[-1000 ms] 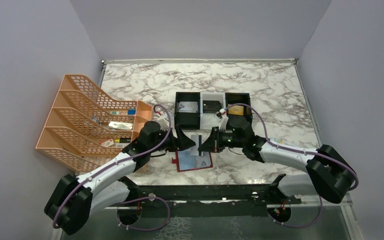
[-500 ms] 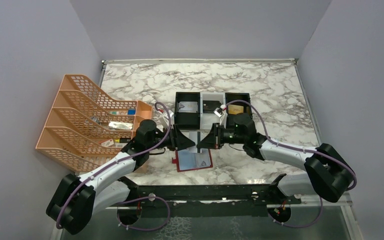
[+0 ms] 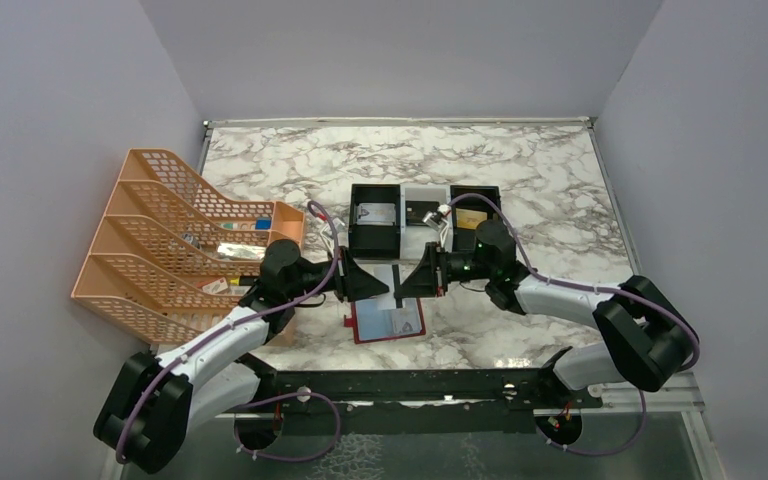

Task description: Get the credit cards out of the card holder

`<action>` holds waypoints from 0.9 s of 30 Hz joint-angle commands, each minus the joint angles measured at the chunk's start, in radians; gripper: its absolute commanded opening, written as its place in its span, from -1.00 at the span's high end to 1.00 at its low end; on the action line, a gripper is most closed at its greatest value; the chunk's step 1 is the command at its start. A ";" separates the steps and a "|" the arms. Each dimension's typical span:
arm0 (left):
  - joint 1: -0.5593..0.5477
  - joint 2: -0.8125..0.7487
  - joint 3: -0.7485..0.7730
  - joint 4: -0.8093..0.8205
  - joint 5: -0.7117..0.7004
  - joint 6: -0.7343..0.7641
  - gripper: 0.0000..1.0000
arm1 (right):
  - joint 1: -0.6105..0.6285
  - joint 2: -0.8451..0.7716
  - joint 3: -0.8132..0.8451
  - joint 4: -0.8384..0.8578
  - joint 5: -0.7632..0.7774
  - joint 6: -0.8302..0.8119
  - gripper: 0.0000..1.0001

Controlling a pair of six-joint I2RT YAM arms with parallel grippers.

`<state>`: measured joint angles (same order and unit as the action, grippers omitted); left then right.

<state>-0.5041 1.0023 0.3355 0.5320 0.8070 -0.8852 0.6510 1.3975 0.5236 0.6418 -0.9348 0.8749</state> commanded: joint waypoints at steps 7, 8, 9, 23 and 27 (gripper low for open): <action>0.006 -0.029 0.023 0.086 0.084 -0.006 1.00 | -0.017 0.022 0.015 0.198 -0.109 0.039 0.74; 0.006 -0.031 0.025 0.086 0.085 -0.007 1.00 | -0.019 0.021 0.015 0.202 -0.110 0.035 0.67; 0.006 -0.031 0.028 0.087 0.086 -0.009 1.00 | -0.021 0.017 0.015 0.203 -0.107 0.036 0.62; 0.006 -0.058 0.010 0.090 0.083 -0.026 1.00 | -0.029 0.079 0.062 0.306 -0.153 0.097 0.92; 0.006 -0.059 0.008 0.091 0.078 -0.028 1.00 | -0.030 0.069 0.050 0.307 -0.150 0.092 0.98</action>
<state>-0.5030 0.9569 0.3363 0.6029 0.8680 -0.9115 0.6262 1.4704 0.5568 0.8776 -1.0592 0.9607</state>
